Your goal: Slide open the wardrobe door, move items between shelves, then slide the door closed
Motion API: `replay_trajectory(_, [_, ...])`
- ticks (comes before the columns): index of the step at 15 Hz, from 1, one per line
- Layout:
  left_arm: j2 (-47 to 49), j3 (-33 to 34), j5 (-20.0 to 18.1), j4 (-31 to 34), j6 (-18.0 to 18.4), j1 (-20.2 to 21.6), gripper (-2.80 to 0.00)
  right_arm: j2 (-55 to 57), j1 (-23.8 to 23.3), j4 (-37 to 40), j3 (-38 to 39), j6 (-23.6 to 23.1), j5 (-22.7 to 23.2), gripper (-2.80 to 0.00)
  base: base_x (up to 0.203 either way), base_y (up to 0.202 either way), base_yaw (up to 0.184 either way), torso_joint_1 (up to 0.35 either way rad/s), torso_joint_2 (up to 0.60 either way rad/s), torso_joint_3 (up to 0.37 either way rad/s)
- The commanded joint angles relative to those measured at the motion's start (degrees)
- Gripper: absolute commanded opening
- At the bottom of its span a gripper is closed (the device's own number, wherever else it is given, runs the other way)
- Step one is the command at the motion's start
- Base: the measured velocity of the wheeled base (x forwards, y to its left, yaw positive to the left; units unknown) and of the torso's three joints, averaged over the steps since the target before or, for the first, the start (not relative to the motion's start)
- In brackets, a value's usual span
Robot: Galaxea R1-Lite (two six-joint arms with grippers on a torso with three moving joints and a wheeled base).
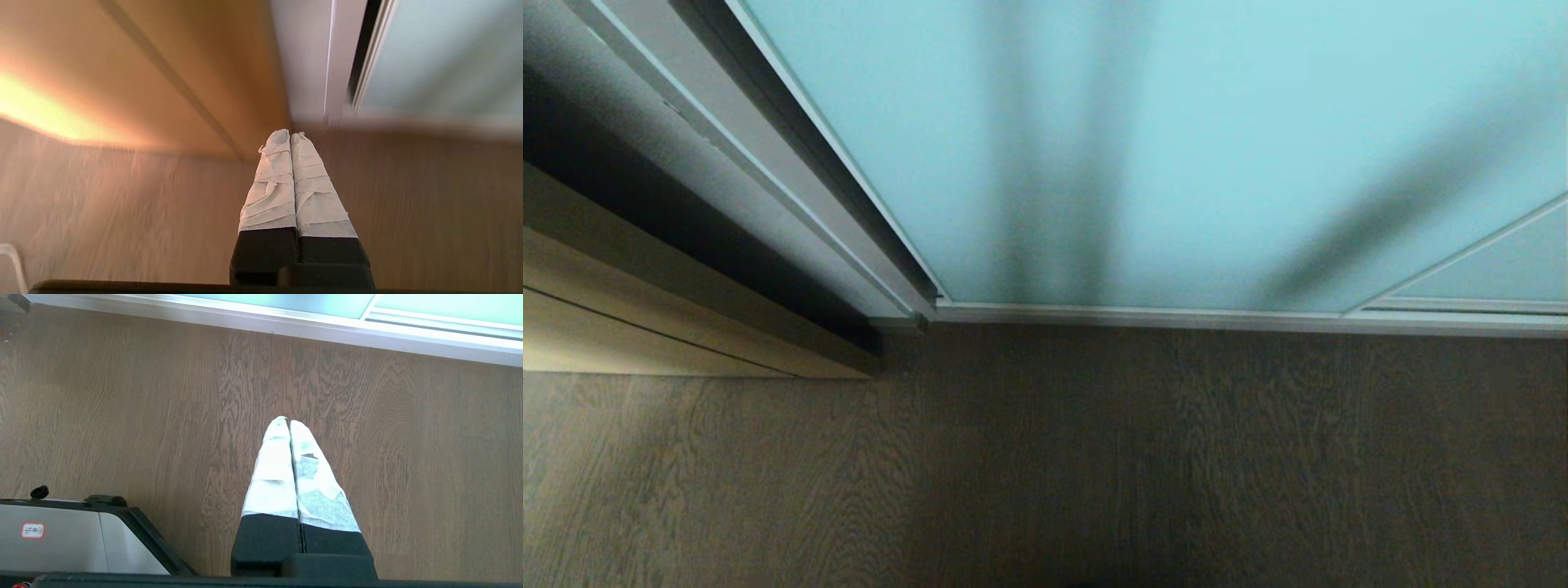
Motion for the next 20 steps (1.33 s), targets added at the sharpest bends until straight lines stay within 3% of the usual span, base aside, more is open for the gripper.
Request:
replay_trajectory(1, [-5.5,4.7,0.2,-0.8,-0.8,0.3,-2.80,0.1,0.0,0.0,0.0,0.0,0.0,-2.80,0.000,0.000,0.000,0.000,0.00,0.000])
replay_trajectory(4, [-6.1,5.1,1.2,0.9,-0.7,1.8,-2.80,0.1,-0.1,0.0,0.0,0.0,0.0,-2.80,0.000,0.000,0.000,0.000,0.00,0.000])
replay_trajectory(6, [-9.8,5.7,1.1,3.4,-0.6,5.1,-2.80,0.1,0.0,0.0,0.0,0.0,0.0,-2.80,0.000,0.000,0.000,0.000,0.00,0.000])
replay_trajectory(8, [-14.7,8.1,0.8,5.8,-0.4,5.5,-2.80,0.1,-0.1,0.0,0.0,0.0,0.0,-2.80,0.000,0.000,0.000,0.000,0.00,0.000])
replay_trajectory(10, [-20.2,12.7,-2.6,8.0,1.3,5.5,-2.80,0.1,0.0,0.0,0.0,0.0,0.0,-2.80,0.000,0.000,0.000,0.000,0.00,0.000])
replay_trajectory(12, [-21.3,20.0,-6.1,6.1,3.2,5.6,-2.80,0.1,0.0,0.0,0.0,0.0,0.0,-2.80,0.000,0.000,0.000,0.000,0.00,0.000])
replay_trajectory(14, [-21.3,23.2,-12.4,1.8,2.4,5.6,-2.80,0.1,0.0,0.0,0.0,0.0,0.0,-2.80,0.000,0.000,0.000,0.000,0.00,0.000])
replay_trajectory(15, [-21.3,23.3,-15.3,4.6,1.8,5.6,-2.80,0.1,0.0,0.0,0.0,0.0,0.0,-2.80,0.000,0.000,0.000,0.000,0.00,0.000])
replay_trajectory(17, [-21.3,22.6,-16.3,10.6,0.2,5.6,-2.80,0.1,0.0,0.0,0.0,0.0,0.0,-2.80,0.000,0.000,0.000,0.000,0.00,0.000])
replay_trajectory(20, [-21.3,23.4,-16.2,7.5,-0.2,5.6,-2.80,0.1,-0.1,0.0,0.0,0.0,0.0,-2.80,0.000,0.000,0.000,0.000,0.00,0.000])
